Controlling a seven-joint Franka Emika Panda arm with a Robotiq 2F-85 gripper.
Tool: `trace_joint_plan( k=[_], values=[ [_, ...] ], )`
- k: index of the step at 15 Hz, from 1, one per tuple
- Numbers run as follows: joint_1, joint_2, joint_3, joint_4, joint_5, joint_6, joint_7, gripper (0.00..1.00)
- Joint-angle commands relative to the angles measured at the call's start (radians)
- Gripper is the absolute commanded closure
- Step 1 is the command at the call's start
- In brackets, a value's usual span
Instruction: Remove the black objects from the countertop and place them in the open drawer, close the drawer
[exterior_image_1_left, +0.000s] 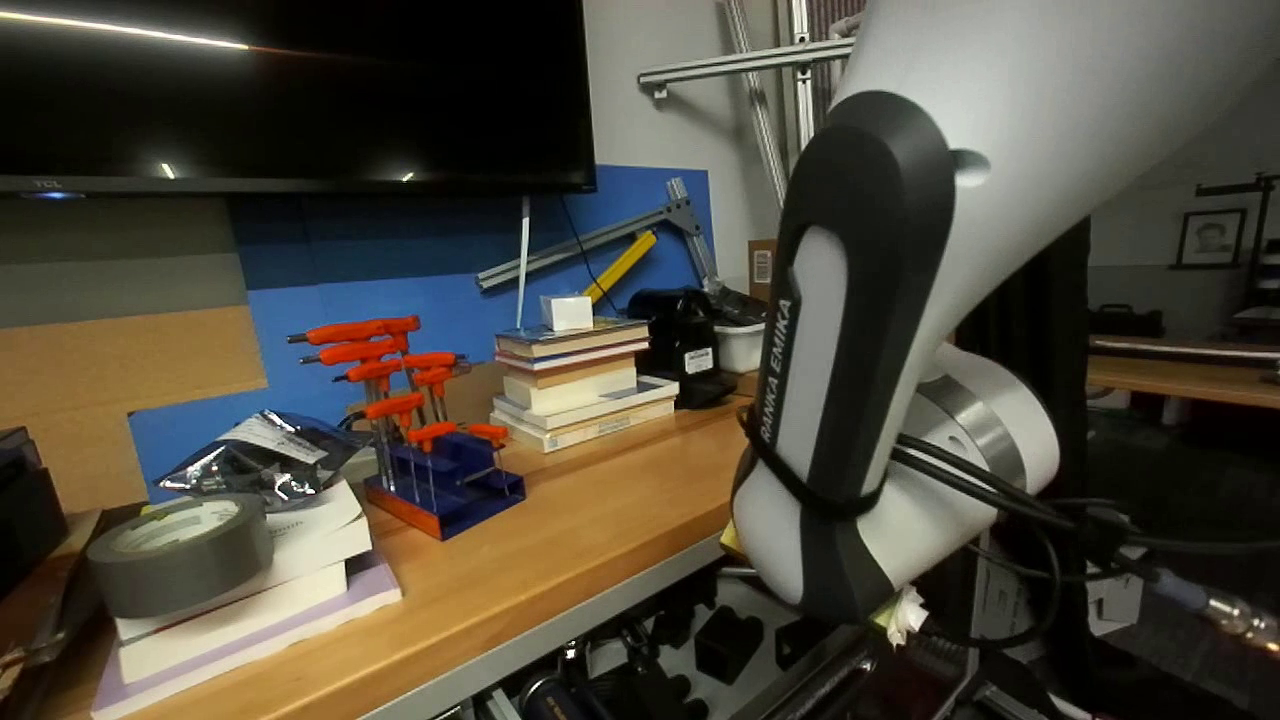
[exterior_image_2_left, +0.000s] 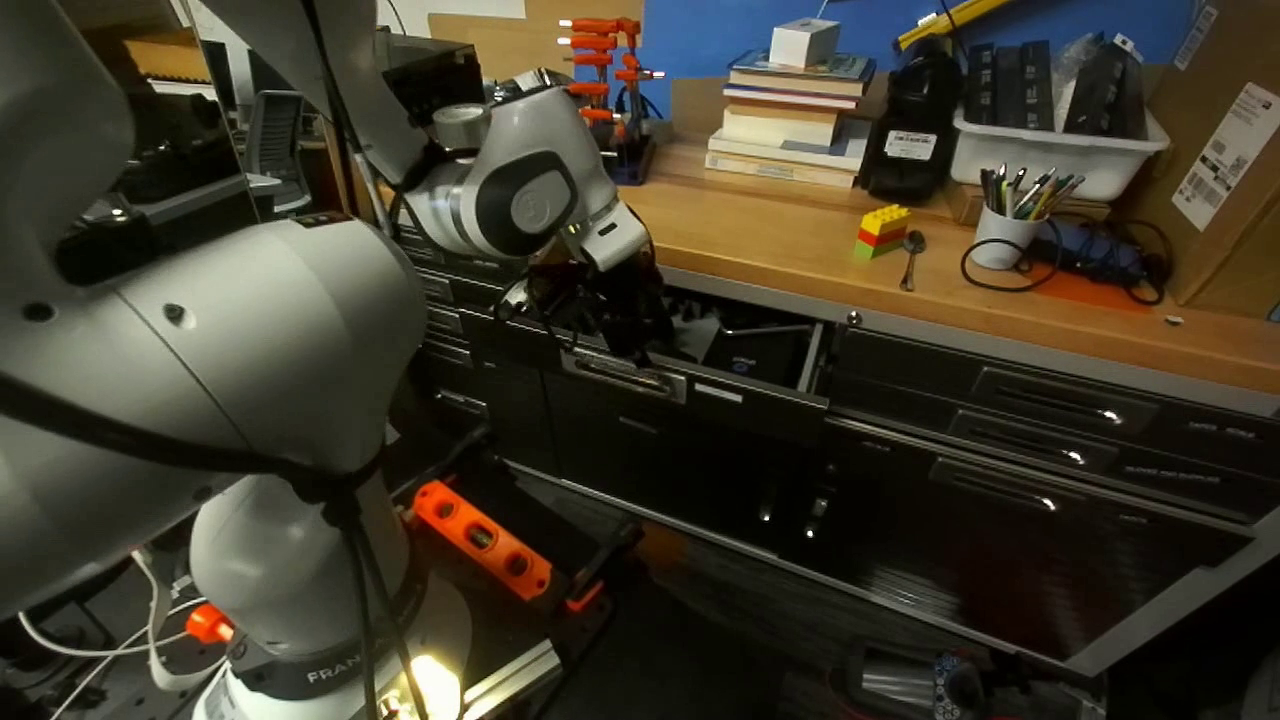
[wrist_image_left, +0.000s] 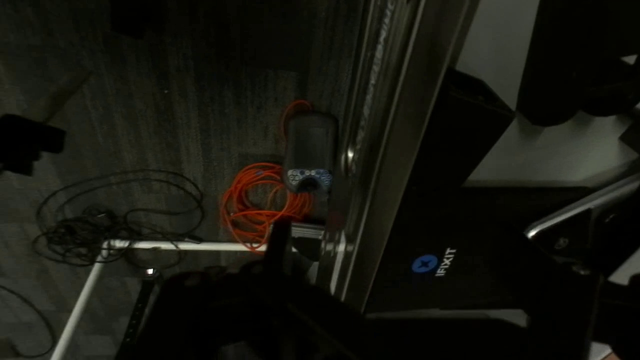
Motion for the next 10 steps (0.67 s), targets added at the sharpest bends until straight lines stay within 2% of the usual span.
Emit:
trace_joint_plan(
  k=[1, 3, 5, 8, 10],
  values=[
    [0.175, 0.145, -0.156, 0.013, -0.085, -0.212, 0.193, 0.00],
    [0.219, 0.169, -0.198, 0.019, -0.141, -0.342, 0.279, 0.00],
    [0.221, 0.172, -0.200, 0.033, -0.196, -0.471, 0.344, 0.00],
    [0.158, 0.127, -0.151, 0.064, -0.275, -0.662, 0.392, 0.00],
    [0.106, 0.078, -0.107, 0.075, -0.307, -0.734, 0.375, 0.00]
  ],
)
